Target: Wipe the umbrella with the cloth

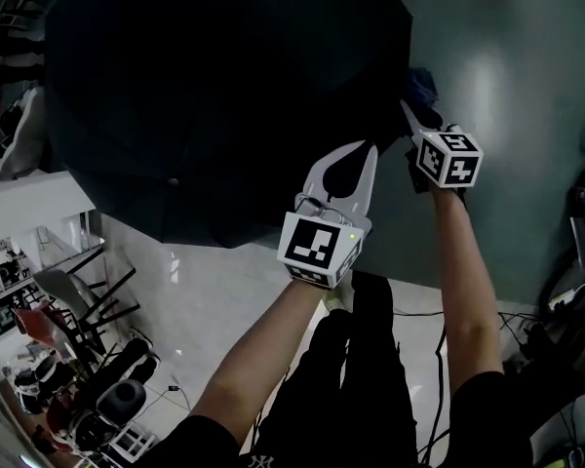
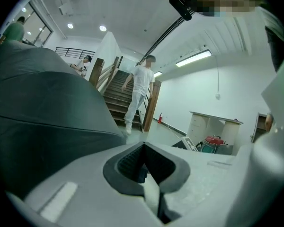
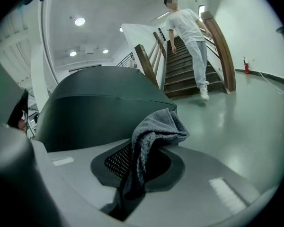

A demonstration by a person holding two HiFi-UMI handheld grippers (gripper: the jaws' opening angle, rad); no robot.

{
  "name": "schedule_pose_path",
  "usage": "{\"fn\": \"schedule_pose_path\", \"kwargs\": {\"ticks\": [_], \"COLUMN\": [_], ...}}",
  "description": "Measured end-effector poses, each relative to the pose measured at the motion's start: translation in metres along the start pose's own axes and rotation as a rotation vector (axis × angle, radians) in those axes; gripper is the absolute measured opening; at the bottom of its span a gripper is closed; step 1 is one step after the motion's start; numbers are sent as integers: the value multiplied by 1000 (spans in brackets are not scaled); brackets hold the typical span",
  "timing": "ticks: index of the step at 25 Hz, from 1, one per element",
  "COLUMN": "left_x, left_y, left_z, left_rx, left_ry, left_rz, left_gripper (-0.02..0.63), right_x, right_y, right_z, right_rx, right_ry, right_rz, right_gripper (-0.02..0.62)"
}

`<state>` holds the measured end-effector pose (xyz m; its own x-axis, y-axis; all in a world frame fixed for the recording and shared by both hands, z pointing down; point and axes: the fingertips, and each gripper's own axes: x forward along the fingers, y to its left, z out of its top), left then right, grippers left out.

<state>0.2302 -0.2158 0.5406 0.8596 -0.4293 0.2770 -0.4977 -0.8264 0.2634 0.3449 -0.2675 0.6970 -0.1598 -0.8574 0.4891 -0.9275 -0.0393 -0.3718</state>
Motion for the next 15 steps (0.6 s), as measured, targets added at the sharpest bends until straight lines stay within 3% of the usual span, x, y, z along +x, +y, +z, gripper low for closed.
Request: {"fn": "schedule_pose_path", "kwargs": {"ticks": [7, 15], "left_x": [12, -3], "left_y": [12, 14], "left_z": [-17, -12], "left_rx": [1, 6], "left_ry": [26, 45], "left_rz": [5, 37], "left_gripper": [2, 2], "right_x": [32, 28], "right_y": [-42, 1], "right_z": [11, 26], "right_rx": [-31, -69], "right_ry": [13, 30], "right_rz": [-33, 81], "right_gripper": [78, 78]}}
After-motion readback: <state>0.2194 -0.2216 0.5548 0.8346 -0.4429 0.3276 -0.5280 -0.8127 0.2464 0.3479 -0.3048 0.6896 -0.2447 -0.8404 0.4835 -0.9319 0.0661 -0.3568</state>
